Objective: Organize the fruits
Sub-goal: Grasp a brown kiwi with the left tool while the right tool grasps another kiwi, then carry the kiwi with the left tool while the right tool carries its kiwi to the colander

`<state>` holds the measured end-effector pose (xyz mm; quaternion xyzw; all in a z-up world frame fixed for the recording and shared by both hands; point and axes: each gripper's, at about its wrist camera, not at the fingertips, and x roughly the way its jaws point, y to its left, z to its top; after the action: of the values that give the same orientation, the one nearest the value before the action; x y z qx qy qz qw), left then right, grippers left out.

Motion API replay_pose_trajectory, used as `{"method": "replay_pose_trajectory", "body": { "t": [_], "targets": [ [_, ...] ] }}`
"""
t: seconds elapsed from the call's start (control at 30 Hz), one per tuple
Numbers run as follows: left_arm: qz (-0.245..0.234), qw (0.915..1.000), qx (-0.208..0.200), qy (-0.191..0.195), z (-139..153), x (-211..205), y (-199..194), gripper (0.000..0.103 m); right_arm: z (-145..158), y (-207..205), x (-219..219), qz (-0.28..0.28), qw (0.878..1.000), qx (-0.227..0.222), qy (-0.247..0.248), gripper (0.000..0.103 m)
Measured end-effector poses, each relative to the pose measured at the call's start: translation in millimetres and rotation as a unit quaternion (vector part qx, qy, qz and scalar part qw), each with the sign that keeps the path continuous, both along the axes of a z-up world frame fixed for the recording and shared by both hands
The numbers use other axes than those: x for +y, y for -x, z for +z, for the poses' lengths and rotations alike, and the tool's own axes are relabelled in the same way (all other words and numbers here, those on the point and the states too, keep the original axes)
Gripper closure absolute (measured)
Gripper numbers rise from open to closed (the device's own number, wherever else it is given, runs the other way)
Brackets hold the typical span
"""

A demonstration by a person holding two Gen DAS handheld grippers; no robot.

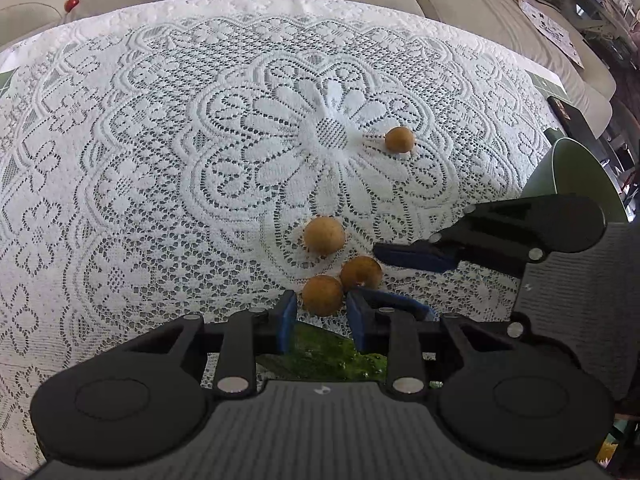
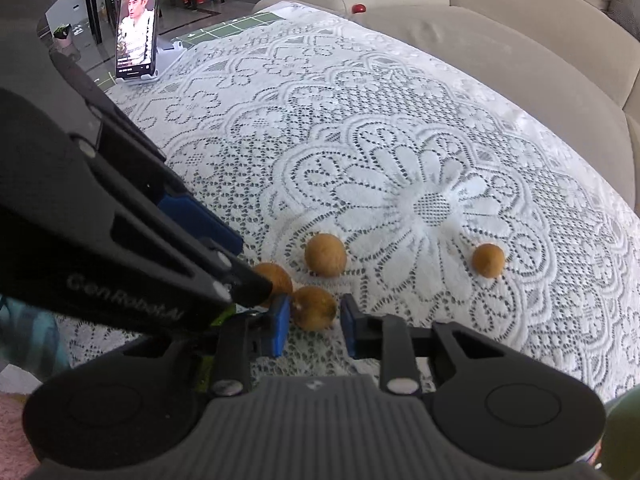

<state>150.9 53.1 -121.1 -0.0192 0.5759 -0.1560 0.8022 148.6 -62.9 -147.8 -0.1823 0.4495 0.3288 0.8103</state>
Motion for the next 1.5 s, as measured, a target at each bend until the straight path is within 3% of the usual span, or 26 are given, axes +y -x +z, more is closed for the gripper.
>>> {"method": "replay_pose_trajectory", "body": {
  "t": [0.4,0.93,1.07,1.5],
  "targets": [
    [-0.003,1.0000,-0.001,-0.003,-3.1,-4.0,-3.4,0.069,5.6,4.7,-14.8,-0.024,1.000,-0.002,0.006,0.082],
    [-0.024,0.9983,-0.010,-0.053,-18.2,-20.2,-7.1,0.070,-0.1,-0.2,-35.9,-0.062,0.998,0.019,-0.012,0.082],
    [-0.022,0.9985,-0.010,-0.049,-21.5,-21.6,-7.4,0.075,-0.6,-1.8,-38.3,-0.068,0.997,0.027,-0.019,0.082],
    [0.019,0.9980,-0.021,-0.056,-9.0,-23.3,3.2,0.076,9.6,2.3,-37.5,-0.088,0.995,0.033,-0.015,0.082]
  ]
}}
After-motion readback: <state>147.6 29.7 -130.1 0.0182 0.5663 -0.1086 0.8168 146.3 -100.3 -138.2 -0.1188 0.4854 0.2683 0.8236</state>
